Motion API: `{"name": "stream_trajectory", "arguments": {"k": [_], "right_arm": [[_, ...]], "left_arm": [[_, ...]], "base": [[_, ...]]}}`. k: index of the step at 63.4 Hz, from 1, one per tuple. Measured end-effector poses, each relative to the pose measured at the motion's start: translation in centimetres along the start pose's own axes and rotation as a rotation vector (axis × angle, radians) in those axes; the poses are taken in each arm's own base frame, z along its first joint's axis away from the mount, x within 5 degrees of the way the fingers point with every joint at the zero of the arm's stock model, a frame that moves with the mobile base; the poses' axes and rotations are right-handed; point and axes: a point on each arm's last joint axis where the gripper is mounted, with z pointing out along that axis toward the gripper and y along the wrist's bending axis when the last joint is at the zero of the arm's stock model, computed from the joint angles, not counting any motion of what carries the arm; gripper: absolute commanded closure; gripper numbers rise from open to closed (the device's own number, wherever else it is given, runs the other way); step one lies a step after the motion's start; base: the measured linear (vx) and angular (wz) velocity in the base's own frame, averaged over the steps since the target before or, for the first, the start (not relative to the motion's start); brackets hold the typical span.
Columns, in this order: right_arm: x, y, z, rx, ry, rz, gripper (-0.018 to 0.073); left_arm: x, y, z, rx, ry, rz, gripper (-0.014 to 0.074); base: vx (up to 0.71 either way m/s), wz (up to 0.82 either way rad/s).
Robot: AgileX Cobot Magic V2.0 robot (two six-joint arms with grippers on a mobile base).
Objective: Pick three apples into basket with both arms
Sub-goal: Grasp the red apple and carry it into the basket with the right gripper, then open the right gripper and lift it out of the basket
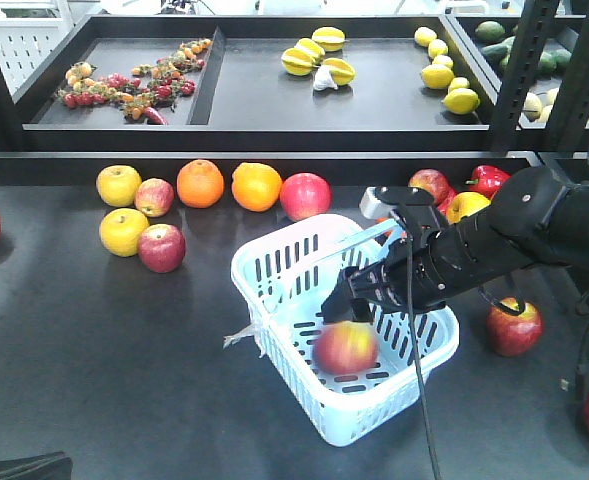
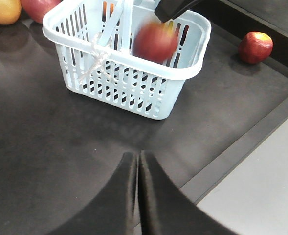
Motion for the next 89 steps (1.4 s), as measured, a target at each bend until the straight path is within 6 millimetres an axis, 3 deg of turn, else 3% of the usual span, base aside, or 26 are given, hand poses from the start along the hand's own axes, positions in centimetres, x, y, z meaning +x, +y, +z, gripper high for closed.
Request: {"name": "stream_trajectory", "arguments": {"k": [10, 18, 27, 35, 48, 58, 76, 81, 89], "right_arm": [[0.0, 0.0, 0.0, 0.002, 0.004, -0.005, -0.0062], [0.2, 0.1, -0.1, -0.008, 0.018, -0.007, 0.0044], [0.3, 1.1, -1.7, -0.027, 0.022, -0.033, 0.0286], [0.6, 2.2, -4.2, -0.018, 0.022, -0.080, 0.0578], [1.4, 3.1, -8.0, 0.079, 0.017, -0.111, 0.0565], [1.9, 2.2, -10.6, 0.270, -0.012, -0.047, 0.0564], [2.8, -5.4, -14.6, 0.549, -0.069, 0.206, 0.0548], [2.6, -7.2, -14.8, 0.573, -0.066, 0.224, 0.0506], [1.4, -9.4, -13.9, 0.567, -0.029, 0.196, 0.0347]], "left_arm": [[0.0, 0.0, 0.0, 0.000, 0.000, 0.000, 0.0604], [0.0, 0.0, 0.0, 0.000, 0.000, 0.000, 0.0604], [0.0, 0.0, 0.0, 0.000, 0.000, 0.000, 0.0604], [0.0, 0.0, 0.0, 0.000, 0.000, 0.000, 0.0604], [0.0, 0.0, 0.0, 0.000, 0.000, 0.000, 0.0604], [0.0, 0.0, 0.0, 0.000, 0.000, 0.000, 0.0604], [0.0, 0.0, 0.0, 0.000, 0.000, 0.000, 0.0604], [0.0, 0.0, 0.0, 0.000, 0.000, 0.000, 0.0604], [0.0, 0.0, 0.0, 0.000, 0.000, 0.000, 0.0604]], "base": [[0.00, 0.00], [0.00, 0.00], [0.00, 0.00], [0.00, 0.00], [0.00, 0.00], [0.00, 0.00], [0.00, 0.00], [0.00, 0.00], [0.00, 0.00]]}}
